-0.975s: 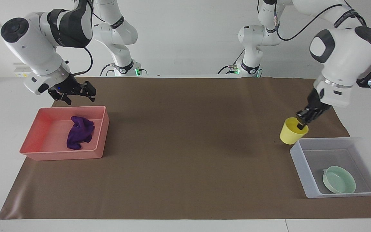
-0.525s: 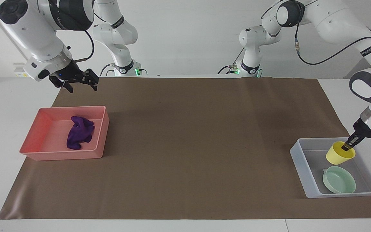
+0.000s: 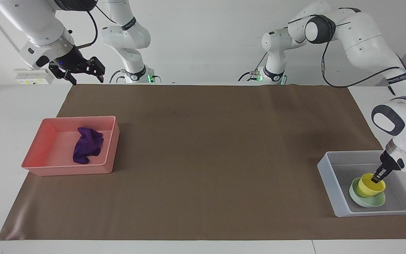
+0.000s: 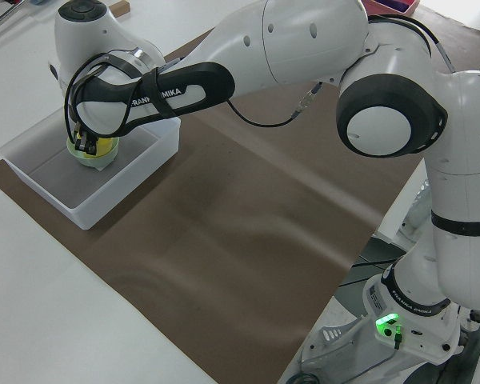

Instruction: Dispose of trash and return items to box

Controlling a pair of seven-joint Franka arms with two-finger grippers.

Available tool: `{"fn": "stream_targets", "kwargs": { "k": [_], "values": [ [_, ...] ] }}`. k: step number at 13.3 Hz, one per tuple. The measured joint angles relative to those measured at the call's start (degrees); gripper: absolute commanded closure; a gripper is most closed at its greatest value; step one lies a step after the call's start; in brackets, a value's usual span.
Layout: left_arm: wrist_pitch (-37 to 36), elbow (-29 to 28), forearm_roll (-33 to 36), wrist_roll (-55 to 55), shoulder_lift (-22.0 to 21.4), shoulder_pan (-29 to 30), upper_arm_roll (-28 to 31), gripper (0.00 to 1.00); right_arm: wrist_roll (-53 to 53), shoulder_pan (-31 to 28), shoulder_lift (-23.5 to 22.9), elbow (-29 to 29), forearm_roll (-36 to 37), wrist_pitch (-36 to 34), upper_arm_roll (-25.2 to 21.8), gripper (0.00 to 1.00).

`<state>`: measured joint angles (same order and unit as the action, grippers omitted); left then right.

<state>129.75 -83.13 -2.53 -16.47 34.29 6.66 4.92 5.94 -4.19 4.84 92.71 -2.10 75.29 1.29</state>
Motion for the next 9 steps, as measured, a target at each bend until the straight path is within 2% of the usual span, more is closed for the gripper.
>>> {"fn": "stream_targets", "kwargs": {
  "k": [1, 2, 3, 7, 9],
  "values": [
    [0.1, 0.0, 0.0, 0.0, 0.0, 0.0, 0.0, 0.75, 0.1, 0.0, 0.6, 1.0, 0.0, 0.0, 0.0, 0.00],
    [0.2, 0.0, 0.0, 0.0, 0.1, 0.0, 0.0, 0.09, 0.1, 0.0, 1.1, 1.8, 0.0, 0.0, 0.0, 0.00],
    [0.2, 0.0, 0.0, 0.0, 0.1, -0.1, 0.0, 0.00, 0.2, 0.0, 1.4, 2.4, 0.0, 0.0, 0.0, 0.00],
    [-0.7, 0.3, 0.0, 0.1, 0.1, -0.9, -0.7, 0.00, 0.4, 0.0, 2.0, 2.9, 0.0, -1.3, 0.0, 0.00],
    [-6.3, 1.3, 0.1, 0.6, -2.1, -2.1, -0.9, 0.00, 0.4, 0.0, 2.0, 2.9, 0.0, -1.3, 0.0, 0.00]
  ]
}}
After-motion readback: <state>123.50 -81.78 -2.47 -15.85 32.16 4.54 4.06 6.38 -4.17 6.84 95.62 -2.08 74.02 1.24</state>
